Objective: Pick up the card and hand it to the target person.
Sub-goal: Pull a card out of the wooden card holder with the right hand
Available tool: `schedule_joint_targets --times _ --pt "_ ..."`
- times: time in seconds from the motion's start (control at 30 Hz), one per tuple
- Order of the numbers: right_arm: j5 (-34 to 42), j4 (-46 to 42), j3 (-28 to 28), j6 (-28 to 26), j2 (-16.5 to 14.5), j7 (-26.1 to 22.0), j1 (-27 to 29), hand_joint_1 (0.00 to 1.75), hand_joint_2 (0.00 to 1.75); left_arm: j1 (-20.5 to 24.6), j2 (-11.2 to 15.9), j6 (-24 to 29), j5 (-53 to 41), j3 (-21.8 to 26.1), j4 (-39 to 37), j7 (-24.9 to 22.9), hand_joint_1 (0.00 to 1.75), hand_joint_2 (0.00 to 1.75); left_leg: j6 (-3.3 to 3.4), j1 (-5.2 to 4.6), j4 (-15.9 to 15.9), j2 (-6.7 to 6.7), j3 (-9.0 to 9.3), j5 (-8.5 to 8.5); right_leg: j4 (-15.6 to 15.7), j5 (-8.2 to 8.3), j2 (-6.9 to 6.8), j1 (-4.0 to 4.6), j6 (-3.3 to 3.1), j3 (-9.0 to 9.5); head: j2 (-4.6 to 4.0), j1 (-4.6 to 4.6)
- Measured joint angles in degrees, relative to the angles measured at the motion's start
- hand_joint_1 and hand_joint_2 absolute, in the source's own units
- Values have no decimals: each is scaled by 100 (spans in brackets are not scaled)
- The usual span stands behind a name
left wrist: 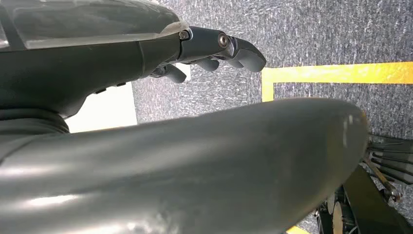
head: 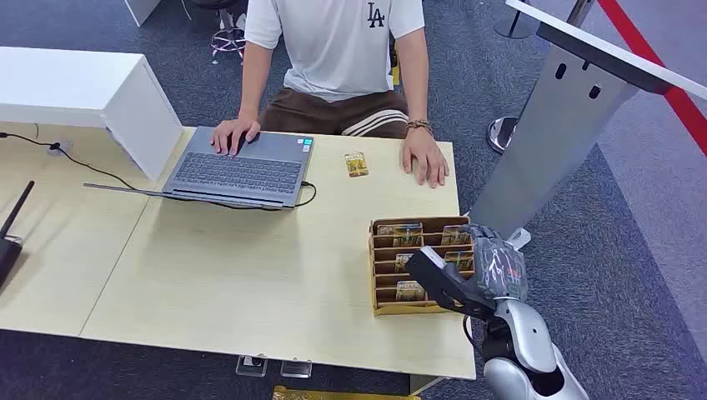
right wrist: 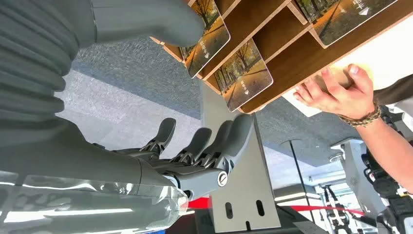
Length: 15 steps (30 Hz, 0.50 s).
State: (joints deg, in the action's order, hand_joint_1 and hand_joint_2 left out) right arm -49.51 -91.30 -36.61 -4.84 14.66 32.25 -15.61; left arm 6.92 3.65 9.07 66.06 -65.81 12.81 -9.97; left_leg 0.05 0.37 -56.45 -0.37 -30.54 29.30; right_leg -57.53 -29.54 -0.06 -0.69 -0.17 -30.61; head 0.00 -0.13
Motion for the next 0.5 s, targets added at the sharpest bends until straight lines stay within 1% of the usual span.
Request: schedule_joint_targets --times 0.4,0.5 --pt "191 122 0 21 8 -14 28 67 175 1 0 0 -17 0 0 -7 0 0 0 0 0 0 -1 0 0 0 0 0 0 0 0 1" --pt "226 237 1 20 6 -29 27 72 175 1 0 -4 -21 0 0 -13 0 0 0 0 0 0 -1 0 0 0 0 0 0 0 0 2"
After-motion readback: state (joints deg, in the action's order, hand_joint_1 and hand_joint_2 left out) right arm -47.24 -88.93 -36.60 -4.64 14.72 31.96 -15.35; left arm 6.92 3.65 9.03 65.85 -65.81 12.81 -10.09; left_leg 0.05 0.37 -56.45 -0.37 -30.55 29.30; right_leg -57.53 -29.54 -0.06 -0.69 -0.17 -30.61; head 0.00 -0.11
